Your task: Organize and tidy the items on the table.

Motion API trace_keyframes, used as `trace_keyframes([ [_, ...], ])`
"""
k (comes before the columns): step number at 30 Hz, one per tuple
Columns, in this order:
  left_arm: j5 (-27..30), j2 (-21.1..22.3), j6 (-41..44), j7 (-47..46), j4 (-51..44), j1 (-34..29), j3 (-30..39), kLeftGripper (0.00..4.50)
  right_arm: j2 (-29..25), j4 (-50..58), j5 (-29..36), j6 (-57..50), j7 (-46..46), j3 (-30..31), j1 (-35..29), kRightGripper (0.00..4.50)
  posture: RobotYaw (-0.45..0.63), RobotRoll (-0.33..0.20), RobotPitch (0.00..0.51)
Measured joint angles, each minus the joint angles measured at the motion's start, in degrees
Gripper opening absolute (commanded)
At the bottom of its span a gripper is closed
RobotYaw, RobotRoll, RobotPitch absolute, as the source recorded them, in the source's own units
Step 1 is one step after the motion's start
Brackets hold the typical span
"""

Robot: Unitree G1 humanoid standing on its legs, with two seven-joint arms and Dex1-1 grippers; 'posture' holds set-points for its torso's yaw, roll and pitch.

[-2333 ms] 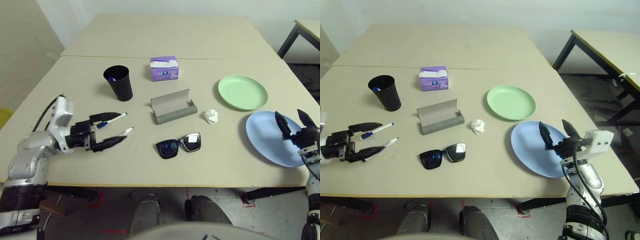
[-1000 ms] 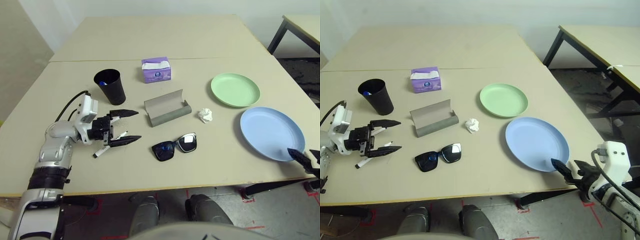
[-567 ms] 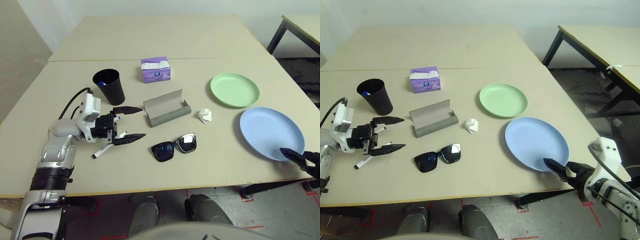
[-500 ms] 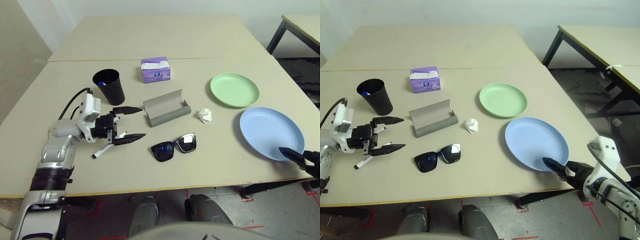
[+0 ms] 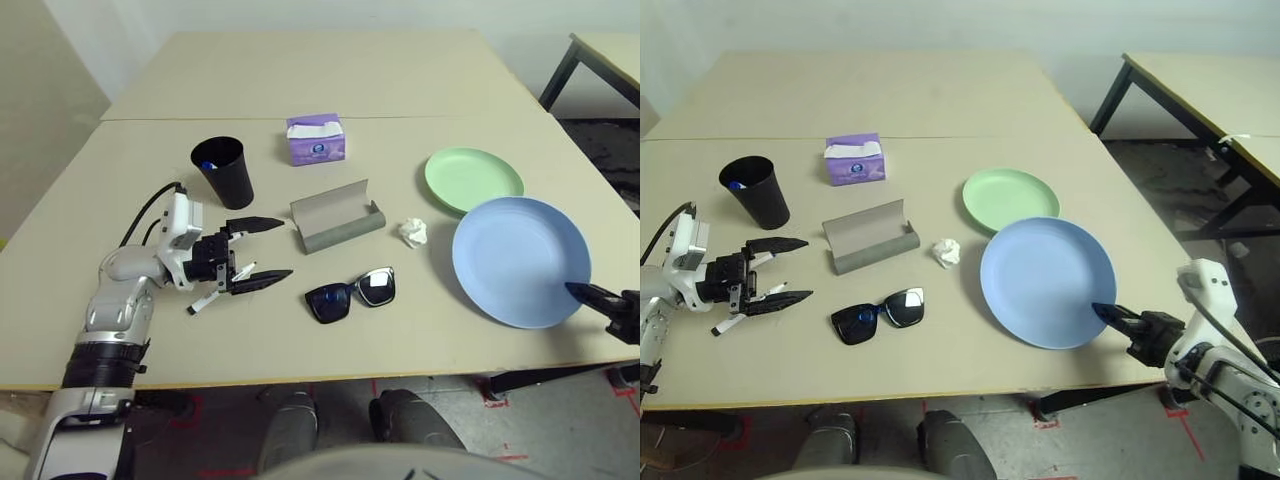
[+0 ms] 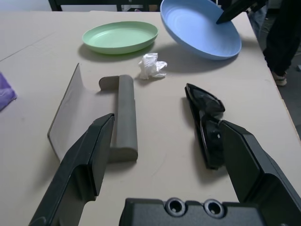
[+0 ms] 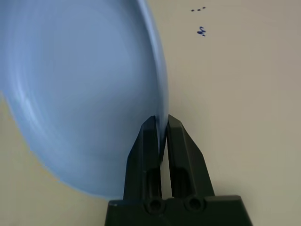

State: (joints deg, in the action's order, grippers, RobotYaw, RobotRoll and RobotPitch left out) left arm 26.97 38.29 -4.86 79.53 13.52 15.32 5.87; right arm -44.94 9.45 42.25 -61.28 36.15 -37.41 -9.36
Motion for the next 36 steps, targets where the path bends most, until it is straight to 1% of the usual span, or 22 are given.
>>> trace_keyframes([
  [4,-0.18,-0.26,-0.91,0.12,1.02,0.14,-0.05,4.50,-2.78,-0.44,3.95,-7.98,0.03,-1.01,4.14,0.00,-0.13,0.000,0.100],
  [8,-0.39,-0.76,-2.01,0.36,2.05,0.21,-0.32,4.50,-5.13,-1.47,7.52,-17.00,0.18,-0.24,9.40,0.00,-0.13,0.000,0.102],
  [12,-0.44,-1.02,-2.63,0.33,2.07,-0.36,-0.48,4.50,-7.33,-4.13,9.55,-23.63,0.37,0.60,17.64,0.00,-0.12,0.000,0.103],
  [14,-0.49,-1.14,-2.83,0.22,1.99,-0.93,-0.58,4.50,-7.65,-5.68,9.69,-25.70,0.15,1.03,22.27,0.00,-0.12,0.000,0.104],
  [16,-0.66,-1.18,-3.09,0.11,1.88,-1.39,-0.66,4.50,-7.65,-7.57,9.46,-27.18,-0.59,2.76,27.26,0.00,-0.11,0.000,0.105],
  [18,-1.13,-1.22,-3.31,0.01,1.55,-1.82,-0.75,4.50,-7.43,-10.19,8.02,-27.86,-2.39,5.15,32.93,0.00,-0.11,0.000,0.106],
  [19,-1.30,-1.27,-3.34,-0.03,1.28,-1.97,-0.79,4.50,-7.26,-11.00,7.24,-27.95,-3.17,5.56,34.41,0.00,-0.10,0.000,0.106],
  [22,-1.59,-1.31,-3.42,-0.31,0.62,-2.49,-0.86,4.50,-4.15,-17.65,3.97,-28.25,-6.87,6.66,43.69,0.00,-0.10,0.000,0.108],
  [26,-1.67,-1.53,-3.52,-1.03,-0.78,-3.70,-1.05,4.50,-2.71,-23.86,0.37,-28.70,-9.90,8.22,52.28,0.00,-0.09,0.000,0.111],
  [31,-1.72,-1.70,-3.53,-1.79,-2.74,-5.27,-1.54,4.50,-2.34,-32.84,-5.07,-26.06,-12.20,12.39,58.86,0.00,-0.08,0.000,0.114],
  [36,-1.80,-1.82,-3.53,-2.57,-3.81,-5.80,-1.88,4.50,-2.35,-43.75,-11.03,-17.88,-12.37,16.74,63.54,0.00,-0.07,0.000,0.117],
])
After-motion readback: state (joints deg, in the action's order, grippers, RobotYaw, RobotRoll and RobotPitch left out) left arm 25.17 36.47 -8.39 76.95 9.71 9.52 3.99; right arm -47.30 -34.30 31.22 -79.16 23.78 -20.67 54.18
